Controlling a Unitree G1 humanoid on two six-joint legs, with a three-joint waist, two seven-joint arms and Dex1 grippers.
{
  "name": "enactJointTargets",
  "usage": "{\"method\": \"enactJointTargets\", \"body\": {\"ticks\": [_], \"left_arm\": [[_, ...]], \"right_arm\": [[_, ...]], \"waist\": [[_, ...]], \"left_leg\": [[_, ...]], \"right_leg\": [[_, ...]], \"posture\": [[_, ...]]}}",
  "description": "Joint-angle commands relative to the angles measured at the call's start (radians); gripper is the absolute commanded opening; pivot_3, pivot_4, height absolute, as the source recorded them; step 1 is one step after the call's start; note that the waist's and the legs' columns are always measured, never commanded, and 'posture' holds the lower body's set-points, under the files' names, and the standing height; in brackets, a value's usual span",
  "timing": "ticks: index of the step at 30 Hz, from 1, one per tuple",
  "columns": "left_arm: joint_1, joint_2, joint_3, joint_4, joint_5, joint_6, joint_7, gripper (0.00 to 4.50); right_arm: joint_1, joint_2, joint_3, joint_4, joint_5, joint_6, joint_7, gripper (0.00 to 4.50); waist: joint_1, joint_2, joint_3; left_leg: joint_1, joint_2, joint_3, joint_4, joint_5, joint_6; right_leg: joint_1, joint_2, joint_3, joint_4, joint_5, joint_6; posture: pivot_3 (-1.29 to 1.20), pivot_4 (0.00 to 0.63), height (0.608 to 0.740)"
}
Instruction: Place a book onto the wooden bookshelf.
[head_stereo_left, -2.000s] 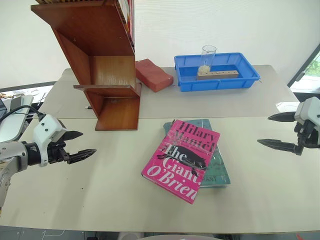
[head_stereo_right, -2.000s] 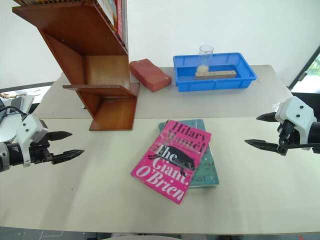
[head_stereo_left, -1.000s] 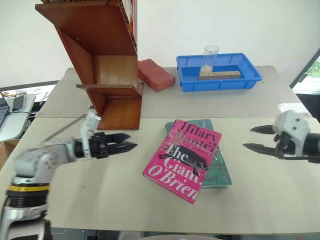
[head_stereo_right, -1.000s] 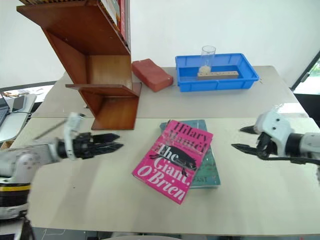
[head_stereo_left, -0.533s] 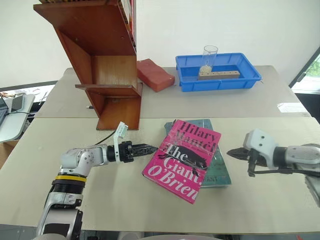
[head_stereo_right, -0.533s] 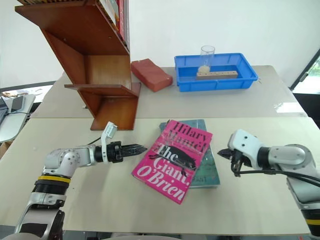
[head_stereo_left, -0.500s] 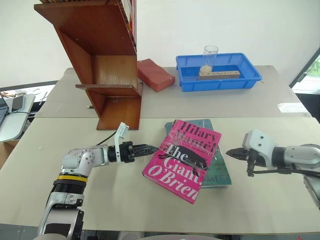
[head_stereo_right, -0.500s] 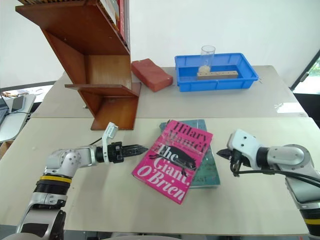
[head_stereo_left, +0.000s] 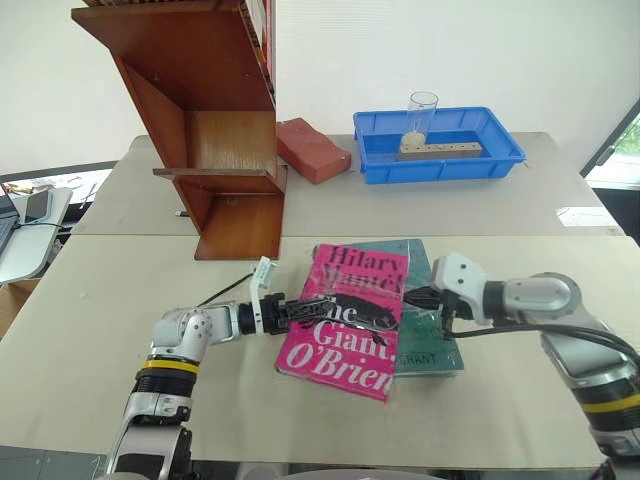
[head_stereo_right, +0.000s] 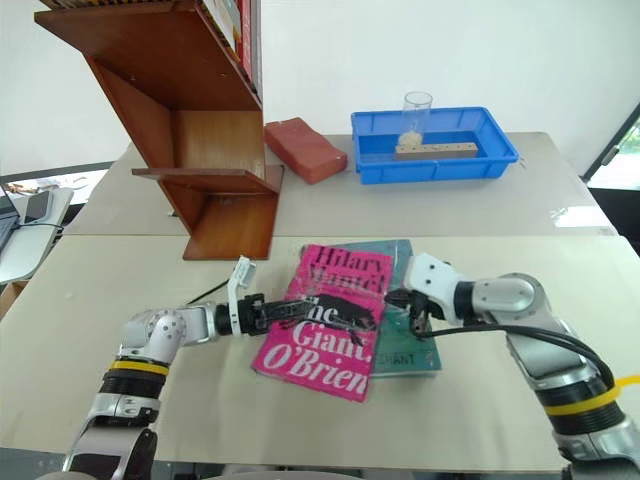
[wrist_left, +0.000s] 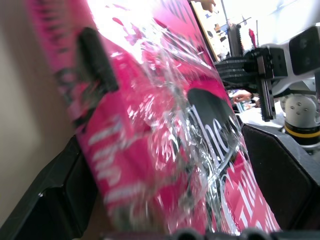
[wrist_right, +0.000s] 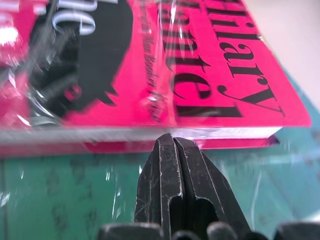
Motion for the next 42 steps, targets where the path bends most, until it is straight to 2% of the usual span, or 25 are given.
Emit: {"method": "enactJointTargets", "body": {"ticks": [1,2,3,4,10,11,15,17,20,23,27,31,35,42], "left_arm": [[0.032,0.005,0.071,-0.097,-0.084,0.051,0.020,4.50],[0.038,0.007,0.088,-0.114,-0.097,0.060,0.032,4.50],[0.043,0.010,0.113,-0.136,-0.116,0.069,0.044,3.98],[0.046,0.012,0.131,-0.152,-0.130,0.074,0.056,3.79],[0.023,0.024,0.229,-0.239,-0.211,0.078,0.119,0.94],[0.017,0.032,0.234,-0.262,-0.220,0.076,0.124,0.71],[-0.011,0.081,0.201,-0.396,-0.218,0.024,0.101,0.70],[-0.102,0.129,0.130,-0.514,-0.107,-0.119,0.073,0.70],[-0.213,0.183,0.031,-0.570,0.076,-0.343,0.041,0.70],[-0.361,0.214,-0.026,-0.520,0.298,-0.621,0.063,0.70],[-0.492,0.366,-0.128,-0.336,0.652,-1.169,-0.014,0.70],[-0.584,0.478,-0.166,-0.114,0.824,-1.474,-0.027,0.70],[-0.626,0.556,-0.188,0.032,0.909,-1.553,-0.047,0.70],[-0.618,0.639,-0.204,0.121,1.053,-1.507,-0.038,0.70]], "right_arm": [[-0.031,0.002,-0.012,-0.006,-0.001,-0.011,-0.001,0.03],[-0.033,0.002,-0.017,-0.006,0.002,-0.012,-0.001,0.03],[-0.034,-0.003,-0.028,-0.009,0.009,-0.010,0.002,0.00],[-0.035,-0.006,-0.037,-0.012,0.016,-0.008,0.004,0.00],[-0.022,-0.063,-0.140,-0.058,0.075,0.020,0.017,0.00],[-0.018,-0.079,-0.167,-0.069,0.090,0.033,0.018,0.00],[0.009,-0.139,-0.283,-0.097,0.143,0.072,0.030,0.00],[0.045,-0.196,-0.409,-0.127,0.210,0.129,0.070,0.00],[0.069,-0.244,-0.503,-0.167,0.282,0.194,0.089,0.00],[0.052,-0.266,-0.551,-0.208,0.353,0.258,0.083,0.00],[-0.035,-0.268,-0.545,-0.247,0.435,0.330,0.037,0.00],[-0.157,-0.241,-0.495,-0.240,0.489,0.374,-0.018,0.00],[-0.270,-0.201,-0.444,-0.216,0.518,0.393,-0.066,0.00],[-0.385,-0.150,-0.368,-0.167,0.514,0.380,-0.082,0.00]], "waist": [[-0.002,0.000,0.000],[-0.001,0.000,0.000],[-0.001,0.000,0.000],[-0.001,0.000,0.000],[0.001,0.000,0.000],[0.001,0.000,0.000],[0.000,-0.001,0.001],[0.006,-0.001,0.003],[0.009,0.002,0.009],[0.003,0.002,0.009],[-0.015,0.004,0.010],[-0.020,0.004,0.011],[-0.022,0.004,0.012],[-0.015,0.005,0.013]], "left_leg": [[0.000,0.000,0.000,0.000,0.000,0.000],[0.000,0.000,0.000,0.000,0.000,0.000],[0.000,0.000,-0.001,0.000,0.000,0.000],[0.000,0.000,-0.001,0.000,0.000,0.000],[0.000,0.000,-0.001,0.000,0.000,0.000],[0.000,0.000,-0.001,0.000,0.000,0.000],[0.002,0.000,-0.002,-0.001,0.000,0.000],[0.001,0.000,-0.002,-0.001,0.000,0.000],[0.000,-0.002,-0.003,-0.003,0.004,-0.007],[0.003,-0.004,-0.002,-0.003,0.004,-0.007],[0.001,-0.004,-0.003,-0.005,0.004,-0.006],[0.003,-0.006,-0.004,-0.009,0.004,-0.006],[0.001,-0.005,-0.003,-0.009,0.004,-0.006],[0.000,-0.005,-0.003,-0.009,0.004,-0.006]], "right_leg": [[0.000,0.000,0.000,0.000,0.000,0.000],[0.000,0.000,0.000,0.000,0.000,-0.001],[0.000,0.000,0.000,0.000,0.000,-0.001],[0.000,0.000,0.000,0.000,0.000,-0.001],[0.001,0.000,-0.001,-0.001,0.001,0.000],[0.001,0.000,-0.001,-0.002,0.001,0.000],[0.004,0.000,-0.001,-0.004,0.001,0.000],[0.005,0.000,-0.001,-0.006,0.001,0.000],[0.008,0.000,0.000,-0.009,0.004,-0.004],[0.014,-0.002,0.002,-0.013,0.004,-0.003],[0.012,-0.001,0.003,-0.014,0.005,-0.003],[0.012,-0.001,0.004,-0.015,0.005,-0.003],[0.010,-0.002,0.004,-0.014,0.003,0.001],[0.007,-0.002,0.003,-0.011,0.001,0.004]], "posture": [[0.00,0.150,0.649],[0.00,0.150,0.649],[0.00,0.150,0.649],[0.00,0.150,0.649],[0.00,0.150,0.649],[0.00,0.150,0.649],[0.00,0.150,0.649],[0.00,0.150,0.649],[0.00,0.150,0.649],[0.00,0.150,0.649],[0.00,0.150,0.649],[0.00,0.150,0.649],[0.00,0.150,0.649],[0.00,0.150,0.649]]}}
